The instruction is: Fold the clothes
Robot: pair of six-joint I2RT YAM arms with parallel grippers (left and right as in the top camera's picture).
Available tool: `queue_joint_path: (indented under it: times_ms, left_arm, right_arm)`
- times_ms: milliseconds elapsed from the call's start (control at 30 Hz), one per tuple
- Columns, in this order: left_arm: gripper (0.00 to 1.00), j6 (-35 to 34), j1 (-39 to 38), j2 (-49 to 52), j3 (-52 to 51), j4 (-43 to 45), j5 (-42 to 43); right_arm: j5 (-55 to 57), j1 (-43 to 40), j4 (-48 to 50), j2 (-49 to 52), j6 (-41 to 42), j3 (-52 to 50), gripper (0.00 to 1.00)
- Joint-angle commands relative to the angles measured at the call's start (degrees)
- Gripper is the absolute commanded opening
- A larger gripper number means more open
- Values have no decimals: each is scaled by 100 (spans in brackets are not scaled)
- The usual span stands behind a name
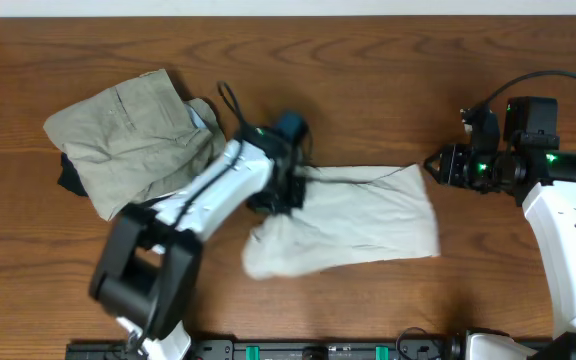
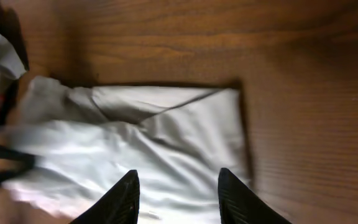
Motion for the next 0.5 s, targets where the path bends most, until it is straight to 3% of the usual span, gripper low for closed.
queue_joint_path:
  times_ms: [0, 233, 467]
  left_arm:
    - [6, 793, 42, -315, 940, -479, -883]
    - [6, 866, -420, -280, 1296, -664, -1019]
    - [6, 232, -1338, 98, 1296, -444, -1274]
  right_arm:
    - [74, -37, 59, 7, -76, 2, 39]
    - [72, -37, 92, 7, -74, 2, 39]
    - [74, -37, 90, 7, -74, 2, 39]
